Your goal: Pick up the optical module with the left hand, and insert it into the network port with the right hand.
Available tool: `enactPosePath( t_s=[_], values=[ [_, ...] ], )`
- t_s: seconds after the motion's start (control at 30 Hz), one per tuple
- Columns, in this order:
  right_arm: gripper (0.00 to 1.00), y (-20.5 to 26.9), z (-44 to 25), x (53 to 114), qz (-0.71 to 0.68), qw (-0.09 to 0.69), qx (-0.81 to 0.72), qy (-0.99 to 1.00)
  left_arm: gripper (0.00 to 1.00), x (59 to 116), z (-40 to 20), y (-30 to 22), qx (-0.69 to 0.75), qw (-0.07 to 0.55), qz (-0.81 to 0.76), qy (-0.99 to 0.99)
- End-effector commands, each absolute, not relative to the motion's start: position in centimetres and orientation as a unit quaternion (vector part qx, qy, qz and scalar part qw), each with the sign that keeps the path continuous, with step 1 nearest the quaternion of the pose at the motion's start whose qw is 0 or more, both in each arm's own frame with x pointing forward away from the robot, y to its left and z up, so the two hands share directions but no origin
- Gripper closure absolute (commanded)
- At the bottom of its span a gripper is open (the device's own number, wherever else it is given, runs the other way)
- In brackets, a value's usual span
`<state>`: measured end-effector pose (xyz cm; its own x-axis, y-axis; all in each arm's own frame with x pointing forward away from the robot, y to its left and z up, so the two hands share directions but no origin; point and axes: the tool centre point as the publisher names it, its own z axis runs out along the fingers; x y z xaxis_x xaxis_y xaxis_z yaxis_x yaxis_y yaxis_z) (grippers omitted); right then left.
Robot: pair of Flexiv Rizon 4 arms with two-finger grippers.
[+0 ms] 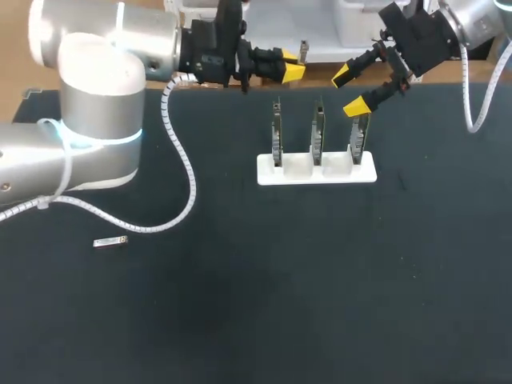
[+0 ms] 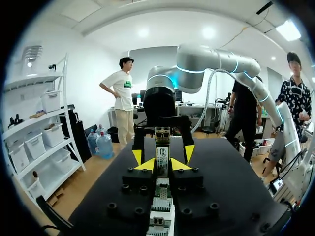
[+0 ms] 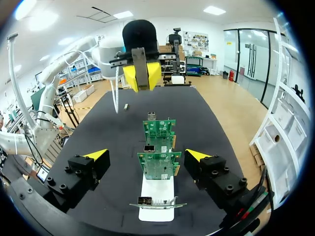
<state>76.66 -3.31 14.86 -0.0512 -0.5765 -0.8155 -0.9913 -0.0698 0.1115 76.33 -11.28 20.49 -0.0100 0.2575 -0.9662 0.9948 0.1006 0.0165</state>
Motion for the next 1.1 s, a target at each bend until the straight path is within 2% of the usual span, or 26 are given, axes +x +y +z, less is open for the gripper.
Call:
enactPosePath(
  t_s=[0.03,1.1],
  values=[
    [0.00,-3.3,14.9,76.5,0.370,0.280,-0.629,0.623,1.00,76.3,20.0,-11.7,0.536,0.456,-0.407,0.583],
    [0.00,-3.3,14.9,76.5,0.370,0.280,-0.629,0.623,1.00,76.8,17.8,-15.2,0.542,0.406,-0.452,0.580]
  ],
)
